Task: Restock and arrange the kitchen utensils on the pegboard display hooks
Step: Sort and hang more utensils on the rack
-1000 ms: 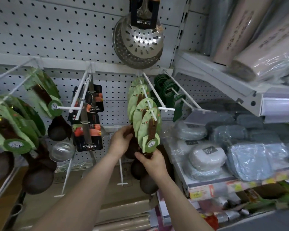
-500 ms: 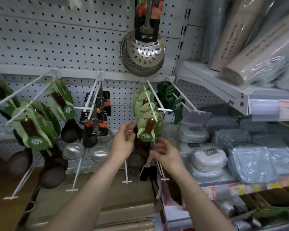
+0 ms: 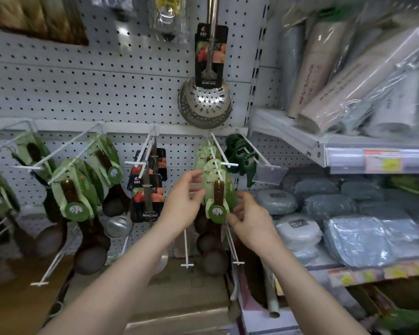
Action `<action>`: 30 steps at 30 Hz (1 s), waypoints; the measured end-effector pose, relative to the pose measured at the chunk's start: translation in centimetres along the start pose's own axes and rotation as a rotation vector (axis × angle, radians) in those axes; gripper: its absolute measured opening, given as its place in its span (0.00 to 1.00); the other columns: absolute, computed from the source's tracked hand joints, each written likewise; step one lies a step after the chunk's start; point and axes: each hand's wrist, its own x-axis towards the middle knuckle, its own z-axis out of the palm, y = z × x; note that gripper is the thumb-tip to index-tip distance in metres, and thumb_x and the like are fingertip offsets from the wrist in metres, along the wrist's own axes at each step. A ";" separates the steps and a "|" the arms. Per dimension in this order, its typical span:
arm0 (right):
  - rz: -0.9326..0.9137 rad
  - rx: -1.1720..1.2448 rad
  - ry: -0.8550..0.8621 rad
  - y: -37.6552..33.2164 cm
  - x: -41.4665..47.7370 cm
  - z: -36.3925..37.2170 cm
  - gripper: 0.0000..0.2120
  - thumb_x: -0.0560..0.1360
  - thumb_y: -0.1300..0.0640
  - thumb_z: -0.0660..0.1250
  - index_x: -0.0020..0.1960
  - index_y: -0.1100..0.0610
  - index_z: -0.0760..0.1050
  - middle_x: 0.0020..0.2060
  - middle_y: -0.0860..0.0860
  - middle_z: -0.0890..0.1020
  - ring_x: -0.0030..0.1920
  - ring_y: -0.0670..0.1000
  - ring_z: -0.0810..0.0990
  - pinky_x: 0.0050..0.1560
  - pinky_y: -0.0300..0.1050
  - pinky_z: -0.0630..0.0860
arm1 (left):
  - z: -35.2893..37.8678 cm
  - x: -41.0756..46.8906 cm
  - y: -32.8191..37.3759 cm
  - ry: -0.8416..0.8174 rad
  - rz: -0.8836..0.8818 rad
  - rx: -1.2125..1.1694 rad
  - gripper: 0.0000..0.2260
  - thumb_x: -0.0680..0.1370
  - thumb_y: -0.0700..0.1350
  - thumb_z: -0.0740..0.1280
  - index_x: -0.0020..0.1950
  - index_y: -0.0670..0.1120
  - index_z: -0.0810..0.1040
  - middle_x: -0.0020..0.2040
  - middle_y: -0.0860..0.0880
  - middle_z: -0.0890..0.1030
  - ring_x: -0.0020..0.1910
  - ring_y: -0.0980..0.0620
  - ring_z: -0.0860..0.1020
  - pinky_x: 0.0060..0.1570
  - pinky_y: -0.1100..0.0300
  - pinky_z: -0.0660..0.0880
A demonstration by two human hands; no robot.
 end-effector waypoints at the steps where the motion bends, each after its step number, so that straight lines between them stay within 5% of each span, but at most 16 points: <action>1: 0.002 -0.012 0.003 -0.5 -0.7 -0.4 0.23 0.77 0.54 0.68 0.70 0.52 0.67 0.50 0.49 0.81 0.53 0.53 0.81 0.53 0.45 0.76 | -0.3 -0.2 0.6 -0.017 0.018 0.010 0.18 0.79 0.40 0.65 0.68 0.52 0.69 0.59 0.55 0.75 0.56 0.60 0.74 0.53 0.70 0.71; 5: -0.006 -0.121 0.015 -3.1 -3.4 -2.7 0.18 0.78 0.54 0.66 0.67 0.51 0.72 0.54 0.47 0.82 0.56 0.50 0.80 0.52 0.42 0.72 | -2.2 -1.1 2.9 -0.081 0.062 0.028 0.19 0.80 0.41 0.64 0.70 0.52 0.68 0.61 0.56 0.74 0.56 0.61 0.74 0.52 0.70 0.69; 12: -0.099 -0.141 0.221 -8.0 -4.4 -8.4 0.09 0.76 0.57 0.68 0.54 0.47 0.82 0.45 0.44 0.84 0.49 0.48 0.83 0.56 0.45 0.77 | -6.6 0.3 7.0 -0.166 0.170 0.126 0.21 0.80 0.41 0.62 0.73 0.52 0.64 0.65 0.55 0.72 0.59 0.58 0.72 0.57 0.64 0.69; 18: -0.252 -0.263 0.269 -12.3 0.9 -12.4 0.09 0.77 0.58 0.67 0.55 0.50 0.82 0.46 0.44 0.83 0.44 0.44 0.79 0.47 0.34 0.69 | -8.9 5.0 10.6 -0.214 0.204 0.367 0.22 0.80 0.44 0.65 0.73 0.50 0.66 0.69 0.51 0.71 0.63 0.54 0.74 0.64 0.59 0.70; 30: -0.149 -0.636 -0.275 -12.8 16.9 -7.6 0.13 0.76 0.66 0.68 0.59 0.60 0.79 0.54 0.54 0.82 0.53 0.53 0.82 0.53 0.46 0.80 | -4.9 16.0 7.9 -0.512 0.001 0.866 0.12 0.80 0.42 0.62 0.63 0.45 0.77 0.58 0.46 0.80 0.55 0.46 0.78 0.55 0.56 0.76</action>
